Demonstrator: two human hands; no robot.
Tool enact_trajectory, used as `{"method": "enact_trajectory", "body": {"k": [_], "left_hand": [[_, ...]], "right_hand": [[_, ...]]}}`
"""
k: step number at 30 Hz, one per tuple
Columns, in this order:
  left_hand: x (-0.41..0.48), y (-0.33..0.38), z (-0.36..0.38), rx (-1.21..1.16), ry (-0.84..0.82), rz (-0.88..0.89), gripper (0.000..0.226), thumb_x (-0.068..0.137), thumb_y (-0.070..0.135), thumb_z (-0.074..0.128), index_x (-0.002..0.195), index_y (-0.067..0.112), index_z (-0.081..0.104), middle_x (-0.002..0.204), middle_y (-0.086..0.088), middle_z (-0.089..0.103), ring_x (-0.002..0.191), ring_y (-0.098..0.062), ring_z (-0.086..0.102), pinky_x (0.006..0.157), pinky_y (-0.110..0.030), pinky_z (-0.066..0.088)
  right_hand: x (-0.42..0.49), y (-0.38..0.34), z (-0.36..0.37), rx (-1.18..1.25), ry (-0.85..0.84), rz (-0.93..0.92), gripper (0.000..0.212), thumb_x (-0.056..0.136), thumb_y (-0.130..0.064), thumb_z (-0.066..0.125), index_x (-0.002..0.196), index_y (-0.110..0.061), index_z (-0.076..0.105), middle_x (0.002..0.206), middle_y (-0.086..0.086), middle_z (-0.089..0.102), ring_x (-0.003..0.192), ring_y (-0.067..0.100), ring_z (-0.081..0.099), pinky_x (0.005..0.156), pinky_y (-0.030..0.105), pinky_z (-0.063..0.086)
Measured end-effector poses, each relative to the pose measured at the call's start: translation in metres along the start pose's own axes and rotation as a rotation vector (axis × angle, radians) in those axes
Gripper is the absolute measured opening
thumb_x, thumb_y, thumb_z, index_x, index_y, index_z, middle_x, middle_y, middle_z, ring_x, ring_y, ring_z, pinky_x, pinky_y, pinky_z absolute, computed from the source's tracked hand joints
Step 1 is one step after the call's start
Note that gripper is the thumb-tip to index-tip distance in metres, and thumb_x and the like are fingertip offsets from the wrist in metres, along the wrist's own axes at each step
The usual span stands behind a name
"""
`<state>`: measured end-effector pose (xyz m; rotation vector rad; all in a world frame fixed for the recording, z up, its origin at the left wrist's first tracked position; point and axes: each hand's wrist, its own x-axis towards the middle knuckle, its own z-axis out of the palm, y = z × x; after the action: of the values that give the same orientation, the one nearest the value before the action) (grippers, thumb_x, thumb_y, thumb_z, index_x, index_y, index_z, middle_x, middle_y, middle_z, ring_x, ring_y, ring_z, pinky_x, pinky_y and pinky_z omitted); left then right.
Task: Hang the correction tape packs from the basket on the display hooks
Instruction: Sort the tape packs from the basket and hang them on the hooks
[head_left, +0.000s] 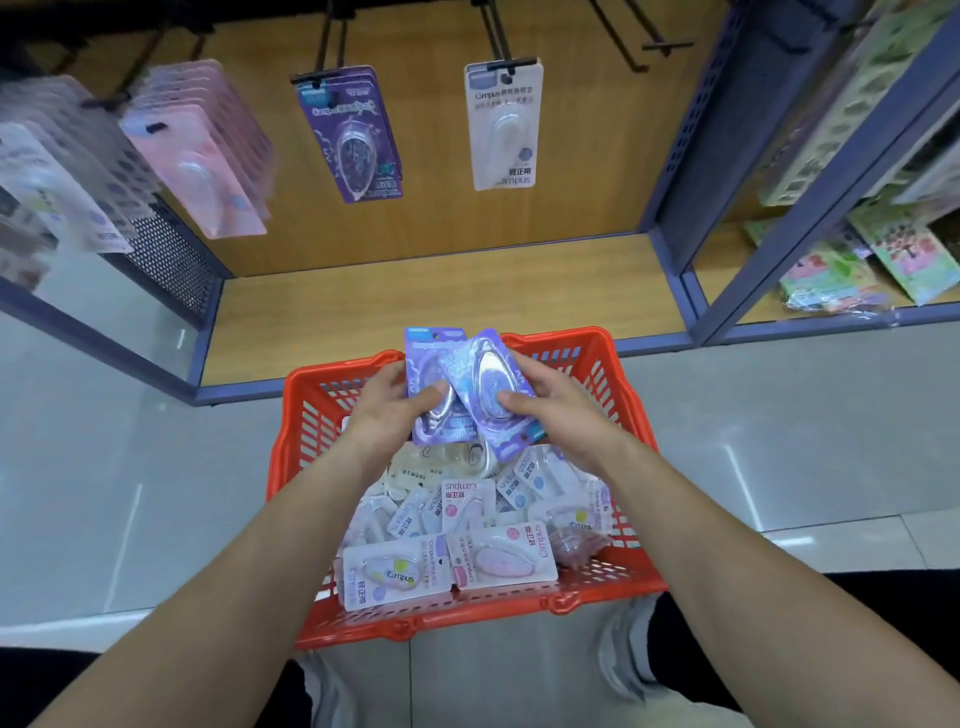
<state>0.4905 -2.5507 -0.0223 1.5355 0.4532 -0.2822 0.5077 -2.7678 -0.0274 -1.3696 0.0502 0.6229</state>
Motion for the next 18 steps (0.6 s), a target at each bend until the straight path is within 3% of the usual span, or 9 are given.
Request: {"method": "enact_trajectory", "body": {"k": [3,5,8,11,13,16,18], "left_hand": [[0.002,0.005,-0.012,-0.026,-0.005,0.007,0.033,0.093,0.010,0.071,0.125,0.012,0.063,0.116,-0.013,0.076,0.098,-0.028,0.075,0.084,-0.041,0.060],[0.002,0.009,-0.018,-0.001,-0.072,0.017,0.034,0.094,0.010,0.071,0.127,0.013,0.061,0.116,-0.012,0.076,0.100,-0.028,0.075,0.082,-0.039,0.062],[-0.001,0.011,-0.017,0.091,-0.168,0.016,0.040,0.092,0.008,0.072,0.130,0.010,0.059,0.112,-0.010,0.077,0.097,-0.024,0.076,0.078,-0.037,0.062],[-0.005,0.011,-0.014,0.118,-0.198,-0.010,0.043,0.090,0.005,0.073,0.130,0.010,0.058,0.104,-0.006,0.079,0.088,-0.018,0.077,0.071,-0.029,0.061],[-0.008,0.009,-0.013,0.157,-0.262,-0.048,0.049,0.087,0.005,0.076,0.132,0.012,0.057,0.107,-0.006,0.079,0.093,-0.020,0.077,0.075,-0.031,0.062],[-0.012,0.004,-0.009,0.190,-0.332,-0.095,0.049,0.087,0.004,0.074,0.133,0.011,0.057,0.113,-0.009,0.077,0.099,-0.025,0.076,0.082,-0.036,0.062],[-0.012,0.006,-0.011,0.161,-0.311,-0.099,0.049,0.088,0.003,0.072,0.134,0.010,0.056,0.108,-0.008,0.078,0.094,-0.023,0.077,0.076,-0.033,0.063]], "right_hand": [[0.002,-0.001,-0.014,-0.144,-0.095,0.032,0.056,0.089,-0.007,0.074,0.139,-0.025,0.061,0.135,-0.002,0.067,0.128,0.018,0.061,0.104,0.039,0.052],[0.004,-0.003,-0.017,-0.214,-0.104,0.067,0.050,0.085,-0.002,0.079,0.126,-0.028,0.068,0.128,0.001,0.071,0.124,0.018,0.064,0.105,0.040,0.053],[0.006,-0.002,-0.018,-0.230,0.021,0.061,0.048,0.069,-0.011,0.093,0.110,-0.026,0.074,0.114,0.006,0.076,0.103,0.019,0.074,0.098,0.039,0.057],[0.004,-0.001,-0.016,-0.132,0.216,-0.009,0.049,0.068,-0.006,0.093,0.109,-0.015,0.069,0.099,0.004,0.077,0.083,0.009,0.074,0.078,0.026,0.060],[0.004,0.000,-0.014,-0.015,0.308,-0.054,0.050,0.068,-0.001,0.091,0.108,-0.013,0.063,0.098,0.012,0.076,0.080,0.019,0.073,0.073,0.033,0.059],[0.005,-0.002,-0.012,0.021,0.321,-0.097,0.041,0.072,0.002,0.087,0.102,-0.014,0.064,0.091,0.010,0.078,0.072,0.020,0.072,0.063,0.031,0.056],[0.004,-0.007,-0.016,-0.023,0.277,-0.115,0.037,0.075,0.003,0.084,0.103,-0.016,0.068,0.089,0.004,0.078,0.073,0.017,0.071,0.061,0.026,0.055]]}}
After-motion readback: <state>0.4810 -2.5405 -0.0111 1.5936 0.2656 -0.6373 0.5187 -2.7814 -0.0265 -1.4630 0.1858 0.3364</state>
